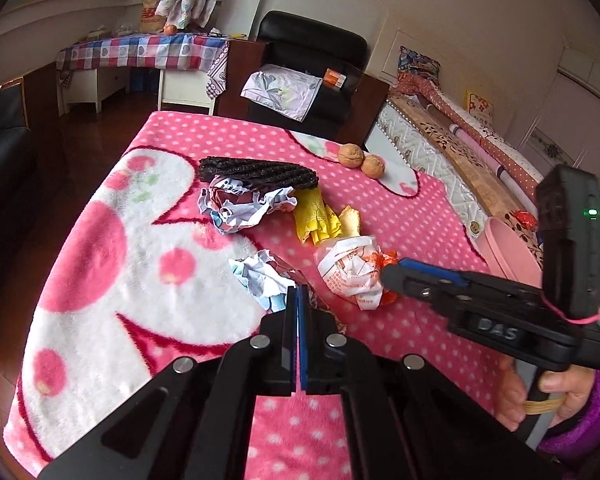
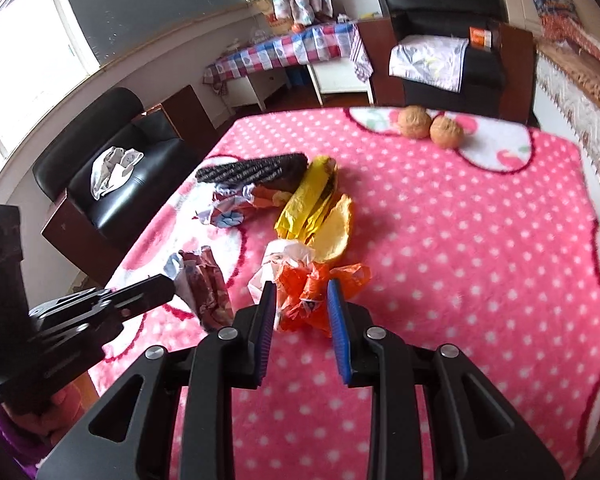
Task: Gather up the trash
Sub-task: 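Grasp the orange-and-white wrapper with the right tool while the left tool grasps a foil wrapper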
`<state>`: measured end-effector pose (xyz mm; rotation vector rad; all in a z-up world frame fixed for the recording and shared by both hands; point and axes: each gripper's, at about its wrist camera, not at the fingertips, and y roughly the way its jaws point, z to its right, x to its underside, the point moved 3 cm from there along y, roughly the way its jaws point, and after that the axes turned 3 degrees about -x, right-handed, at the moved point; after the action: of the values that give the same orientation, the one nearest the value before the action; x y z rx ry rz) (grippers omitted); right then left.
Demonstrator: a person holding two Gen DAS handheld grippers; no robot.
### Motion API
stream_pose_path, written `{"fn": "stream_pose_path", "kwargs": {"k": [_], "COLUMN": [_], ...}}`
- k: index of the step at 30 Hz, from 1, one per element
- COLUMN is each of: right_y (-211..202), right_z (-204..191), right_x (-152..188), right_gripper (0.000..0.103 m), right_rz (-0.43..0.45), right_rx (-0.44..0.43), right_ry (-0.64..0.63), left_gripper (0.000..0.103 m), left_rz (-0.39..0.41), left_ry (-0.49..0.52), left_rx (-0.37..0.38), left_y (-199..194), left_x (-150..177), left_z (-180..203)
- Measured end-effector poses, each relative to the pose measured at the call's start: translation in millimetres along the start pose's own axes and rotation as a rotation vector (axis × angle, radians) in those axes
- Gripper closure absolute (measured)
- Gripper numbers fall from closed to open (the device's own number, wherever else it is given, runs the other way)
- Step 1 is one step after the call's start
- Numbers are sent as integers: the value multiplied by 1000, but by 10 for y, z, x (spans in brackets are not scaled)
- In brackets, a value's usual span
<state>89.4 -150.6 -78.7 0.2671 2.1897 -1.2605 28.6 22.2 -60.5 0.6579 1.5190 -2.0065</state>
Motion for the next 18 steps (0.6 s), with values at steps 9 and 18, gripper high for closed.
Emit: {"fn": "stream_pose_path", "kwargs": {"k": [9, 18], "right_y": [-78, -481], "right_z": [55, 159], "right_x": [49, 47], "right_gripper": [89, 89], "right_rz": [25, 110], "right_rx": [-37, 8], "right_ry": [25, 25], "left_gripper": [103, 103], "left_rz": [8, 36], "left_ry": [6, 54], "left_rx": [20, 52], "left_y": [-43, -147], "left_x": [-40, -120], "left_z": [49, 277]}}
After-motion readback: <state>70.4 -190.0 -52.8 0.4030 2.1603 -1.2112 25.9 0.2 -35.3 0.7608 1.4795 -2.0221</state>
